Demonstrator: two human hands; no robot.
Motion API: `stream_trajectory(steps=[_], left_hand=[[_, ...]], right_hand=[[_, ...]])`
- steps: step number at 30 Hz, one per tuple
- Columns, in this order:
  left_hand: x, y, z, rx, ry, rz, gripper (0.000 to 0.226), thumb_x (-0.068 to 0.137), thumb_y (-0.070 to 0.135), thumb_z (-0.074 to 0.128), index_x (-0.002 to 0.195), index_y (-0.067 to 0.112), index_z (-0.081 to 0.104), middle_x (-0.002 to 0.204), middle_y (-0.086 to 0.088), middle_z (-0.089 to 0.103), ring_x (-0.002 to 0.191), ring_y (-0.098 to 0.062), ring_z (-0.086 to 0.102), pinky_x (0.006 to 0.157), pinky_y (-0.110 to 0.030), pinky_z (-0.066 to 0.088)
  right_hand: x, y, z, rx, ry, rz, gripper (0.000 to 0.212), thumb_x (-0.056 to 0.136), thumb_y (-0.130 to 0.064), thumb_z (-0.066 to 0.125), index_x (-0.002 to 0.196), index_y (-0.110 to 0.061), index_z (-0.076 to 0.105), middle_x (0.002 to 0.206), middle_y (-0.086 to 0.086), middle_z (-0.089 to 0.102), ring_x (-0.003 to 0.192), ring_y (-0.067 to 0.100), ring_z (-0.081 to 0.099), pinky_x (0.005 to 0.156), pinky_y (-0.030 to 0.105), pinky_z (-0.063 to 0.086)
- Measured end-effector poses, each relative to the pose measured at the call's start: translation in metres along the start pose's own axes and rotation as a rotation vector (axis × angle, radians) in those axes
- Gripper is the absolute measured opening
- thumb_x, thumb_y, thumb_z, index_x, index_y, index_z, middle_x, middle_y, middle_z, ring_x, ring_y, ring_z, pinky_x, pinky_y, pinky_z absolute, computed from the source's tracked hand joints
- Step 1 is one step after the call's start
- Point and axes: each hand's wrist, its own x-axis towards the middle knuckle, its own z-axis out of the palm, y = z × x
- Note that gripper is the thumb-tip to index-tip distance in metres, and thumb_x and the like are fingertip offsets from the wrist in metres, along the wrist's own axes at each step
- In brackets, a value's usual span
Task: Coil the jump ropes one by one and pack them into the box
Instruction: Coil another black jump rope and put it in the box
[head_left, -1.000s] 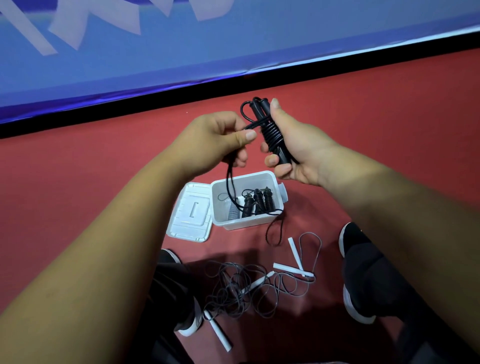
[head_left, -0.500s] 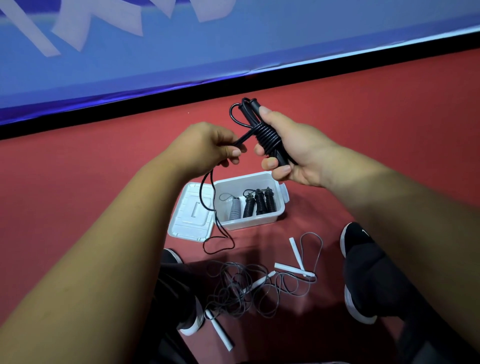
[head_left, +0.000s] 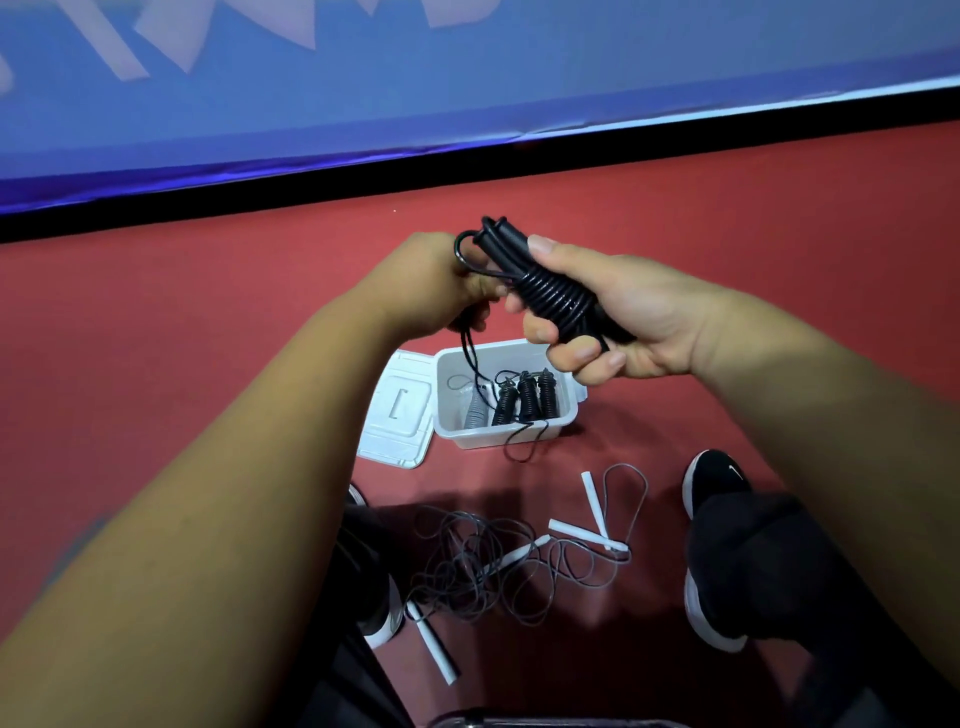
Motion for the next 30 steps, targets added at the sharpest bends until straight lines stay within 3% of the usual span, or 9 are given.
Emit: stream_trajectory(steps=[2, 5, 7, 10, 12, 23, 26, 30], left_hand=[[-0.001, 0.002, -0.005, 0.082, 0.055, 0.100, 0.015, 0.094, 0.013, 0.066, 0.081, 0.020, 0.068, 0.071, 0.004, 0.069, 0.057, 0.000, 0.060, 0.056, -0.014, 0.045], [-0.001, 0.003, -0.010, 0.129, 0.002, 0.191, 0.013, 0.083, 0.016, 0.066, 0.093, 0.018, 0.074, 0.083, 0.005, 0.074, 0.073, -0.006, 0.065, 0.069, -0.020, 0.050], [-0.001, 0.004, -0.010, -0.004, -0.037, 0.142, 0.013, 0.087, 0.008, 0.072, 0.095, 0.016, 0.078, 0.086, 0.002, 0.078, 0.079, -0.010, 0.070, 0.078, -0.025, 0.056], [-0.001, 0.006, -0.010, -0.070, -0.042, 0.113, 0.017, 0.087, 0.005, 0.078, 0.098, 0.017, 0.082, 0.087, 0.006, 0.080, 0.086, -0.010, 0.075, 0.088, -0.026, 0.057], [-0.001, 0.008, -0.011, -0.044, -0.042, 0.106, 0.017, 0.084, 0.009, 0.083, 0.097, 0.021, 0.083, 0.087, 0.007, 0.080, 0.089, -0.011, 0.075, 0.090, -0.024, 0.056], [-0.005, 0.016, -0.011, 0.117, 0.041, 0.142, 0.016, 0.082, 0.008, 0.084, 0.089, 0.023, 0.083, 0.087, 0.010, 0.075, 0.077, -0.001, 0.070, 0.072, -0.012, 0.051], [-0.006, 0.017, -0.010, 0.127, 0.048, 0.124, 0.015, 0.082, 0.010, 0.084, 0.088, 0.023, 0.083, 0.086, 0.010, 0.076, 0.076, -0.002, 0.070, 0.073, -0.019, 0.056], [-0.005, 0.017, -0.011, 0.149, 0.029, 0.073, 0.011, 0.083, 0.014, 0.083, 0.086, 0.024, 0.082, 0.080, 0.007, 0.077, 0.077, -0.012, 0.072, 0.074, -0.029, 0.060]], right_hand=[[-0.003, 0.001, 0.001, -0.037, -0.098, 0.047, 0.056, 0.099, -0.063, 0.052, 0.125, -0.016, 0.065, 0.078, 0.002, 0.048, 0.051, 0.009, 0.034, 0.040, 0.020, 0.017], [-0.001, 0.007, 0.000, -0.090, -0.225, 0.122, 0.065, 0.100, -0.061, 0.051, 0.144, -0.012, 0.050, 0.079, 0.003, 0.051, 0.052, 0.010, 0.036, 0.042, 0.021, 0.016], [0.002, 0.013, -0.001, -0.147, -0.246, 0.144, 0.071, 0.099, -0.058, 0.057, 0.147, -0.008, 0.044, 0.081, 0.005, 0.054, 0.055, 0.012, 0.038, 0.043, 0.022, 0.018], [0.007, 0.021, 0.000, -0.247, -0.227, 0.141, 0.041, 0.098, -0.051, 0.065, 0.129, -0.025, 0.059, 0.085, 0.009, 0.053, 0.058, 0.016, 0.040, 0.045, 0.021, 0.021], [0.010, 0.025, 0.001, -0.313, -0.175, 0.132, 0.028, 0.099, -0.047, 0.068, 0.118, -0.025, 0.064, 0.086, 0.010, 0.054, 0.058, 0.017, 0.041, 0.044, 0.021, 0.023], [0.021, 0.028, -0.006, -0.590, 0.125, 0.038, 0.041, 0.100, -0.052, 0.069, 0.116, -0.014, 0.068, 0.085, 0.006, 0.060, 0.056, 0.013, 0.049, 0.051, 0.028, 0.034], [0.023, 0.030, -0.002, -0.599, 0.149, 0.047, 0.042, 0.097, -0.053, 0.072, 0.115, -0.015, 0.069, 0.083, 0.004, 0.061, 0.062, 0.015, 0.054, 0.049, 0.027, 0.038], [0.023, 0.034, 0.003, -0.645, 0.141, 0.052, 0.023, 0.093, -0.044, 0.080, 0.109, -0.029, 0.071, 0.089, 0.003, 0.067, 0.069, 0.016, 0.065, 0.052, 0.029, 0.049]])
